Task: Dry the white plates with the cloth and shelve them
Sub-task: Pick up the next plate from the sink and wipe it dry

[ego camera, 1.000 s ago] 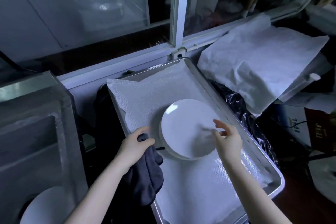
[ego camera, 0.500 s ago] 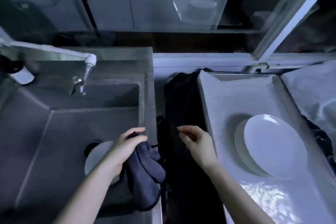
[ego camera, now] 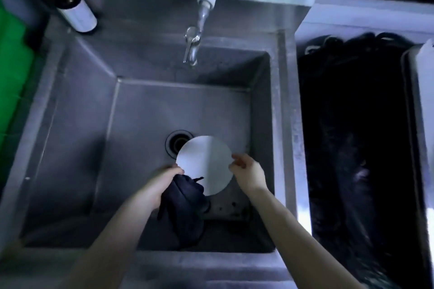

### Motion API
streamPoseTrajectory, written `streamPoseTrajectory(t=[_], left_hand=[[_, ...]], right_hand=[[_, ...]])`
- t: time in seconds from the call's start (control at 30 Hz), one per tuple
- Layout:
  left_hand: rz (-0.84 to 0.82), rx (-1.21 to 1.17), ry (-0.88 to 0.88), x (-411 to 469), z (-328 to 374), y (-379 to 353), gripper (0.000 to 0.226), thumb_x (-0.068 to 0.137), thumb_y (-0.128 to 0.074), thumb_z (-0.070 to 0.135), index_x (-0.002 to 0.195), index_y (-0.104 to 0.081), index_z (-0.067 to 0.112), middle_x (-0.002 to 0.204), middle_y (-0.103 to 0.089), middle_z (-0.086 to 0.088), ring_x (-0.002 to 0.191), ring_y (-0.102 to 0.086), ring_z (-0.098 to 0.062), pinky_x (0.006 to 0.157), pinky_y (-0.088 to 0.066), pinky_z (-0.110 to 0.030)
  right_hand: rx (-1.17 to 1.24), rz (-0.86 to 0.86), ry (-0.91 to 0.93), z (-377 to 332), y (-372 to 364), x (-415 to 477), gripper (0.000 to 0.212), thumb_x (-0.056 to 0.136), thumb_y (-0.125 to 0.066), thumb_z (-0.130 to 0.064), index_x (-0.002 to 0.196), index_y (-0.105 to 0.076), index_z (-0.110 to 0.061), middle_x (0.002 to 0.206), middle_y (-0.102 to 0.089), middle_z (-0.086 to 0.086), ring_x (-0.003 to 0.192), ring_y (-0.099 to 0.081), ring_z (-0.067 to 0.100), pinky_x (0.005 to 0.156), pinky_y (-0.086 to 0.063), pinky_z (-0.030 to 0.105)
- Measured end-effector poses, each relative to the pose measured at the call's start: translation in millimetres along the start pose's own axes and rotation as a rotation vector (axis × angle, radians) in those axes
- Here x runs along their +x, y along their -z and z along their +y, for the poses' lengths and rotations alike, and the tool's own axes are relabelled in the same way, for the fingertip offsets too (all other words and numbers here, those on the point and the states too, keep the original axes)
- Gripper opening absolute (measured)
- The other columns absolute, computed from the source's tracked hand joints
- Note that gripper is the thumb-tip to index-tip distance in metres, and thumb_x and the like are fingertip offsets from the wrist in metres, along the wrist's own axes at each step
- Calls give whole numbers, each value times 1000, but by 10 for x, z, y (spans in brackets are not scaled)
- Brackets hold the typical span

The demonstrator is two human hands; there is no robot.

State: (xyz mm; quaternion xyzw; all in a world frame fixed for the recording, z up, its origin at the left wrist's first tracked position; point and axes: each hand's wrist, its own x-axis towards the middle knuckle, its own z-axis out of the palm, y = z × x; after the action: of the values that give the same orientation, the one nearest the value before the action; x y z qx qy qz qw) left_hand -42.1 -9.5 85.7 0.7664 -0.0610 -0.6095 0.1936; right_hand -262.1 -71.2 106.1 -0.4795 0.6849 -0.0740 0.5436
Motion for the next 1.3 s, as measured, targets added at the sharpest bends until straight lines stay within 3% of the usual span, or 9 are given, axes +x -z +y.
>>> streamPoseTrajectory(t=[0.2, 0.37, 0.47, 0.67, 0.8, 0.97, 1.1, 1.2, 1.3], left_hand=[[-14, 233, 11, 695, -13, 50, 12, 72, -68, 23, 65, -62, 15, 55, -58, 0, 51, -54, -15, 53, -37, -26], [-19, 135, 3, 1041, -112, 19, 8, 73, -67, 14, 72, -59, 14, 67, -63, -4, 62, -60, -19, 58, -44, -25], [-15, 83, 0, 1150, -160, -25, 15, 81, -63, 4, 74, -61, 18, 59, -68, 7, 54, -64, -6, 50, -47, -17], [-109, 60, 21, 1192, -238, -62, 25, 80, -63, 1, 103, -70, 7, 98, -72, -18, 91, -68, -29, 87, -54, -41], [-43, 79, -19, 1165, -292, -71, 21, 73, -66, 6, 91, -73, 16, 89, -75, -8, 85, -70, -21, 77, -54, -32], [-42, 143, -19, 1127, -280, -11, 29, 58, -63, 22, 85, -71, 22, 89, -74, -2, 88, -67, -20, 82, -53, -36], [-53, 196, -55, 1135, -300, 45, 21, 71, -61, 17, 87, -70, 27, 88, -72, 4, 86, -65, -14, 68, -48, -27], [-48, 202, -58, 1122, -278, 117, 18, 73, -62, 18, 85, -71, 26, 87, -72, 4, 83, -65, -14, 65, -47, -26], [-57, 212, -61, 1071, -226, 212, 12, 71, -63, 22, 79, -71, 25, 77, -71, 5, 74, -65, -13, 64, -46, -27]], right_hand=[[-109, -30, -202, 286, -422, 632, 50, 96, -58, -23, 145, -48, -19, 135, -58, 6, 110, -58, 25, 79, -40, 25], [-118, 8, -264, 491, -543, 952, 41, 93, -57, -17, 134, -57, -18, 123, -66, 7, 87, -56, 21, 51, -35, 20], [-106, 8, -288, 574, -597, 1051, 45, 94, -56, -14, 139, -55, -20, 130, -64, 6, 99, -59, 24, 67, -41, 24], [-73, 40, -360, 660, -656, 1103, 47, 93, -56, -15, 140, -56, -22, 135, -63, 4, 116, -60, 29, 78, -40, 26], [11, 64, -378, 703, -656, 1130, 44, 92, -61, -15, 136, -59, -21, 129, -66, 4, 106, -62, 27, 81, -48, 31], [110, 99, -378, 744, -647, 1129, 44, 86, -70, -16, 129, -60, -21, 113, -65, 2, 103, -62, 27, 95, -55, 49], [166, 68, -345, 749, -656, 1068, 45, 86, -72, -9, 130, -62, -14, 115, -67, 6, 107, -64, 31, 95, -55, 52], [316, 57, -326, 718, -654, 999, 36, 85, -71, 0, 117, -65, -17, 111, -67, 8, 100, -65, 32, 84, -59, 47], [478, 4, -284, 605, -672, 848, 41, 88, -67, 0, 124, -59, -18, 110, -63, 2, 95, -65, 28, 60, -58, 34]])
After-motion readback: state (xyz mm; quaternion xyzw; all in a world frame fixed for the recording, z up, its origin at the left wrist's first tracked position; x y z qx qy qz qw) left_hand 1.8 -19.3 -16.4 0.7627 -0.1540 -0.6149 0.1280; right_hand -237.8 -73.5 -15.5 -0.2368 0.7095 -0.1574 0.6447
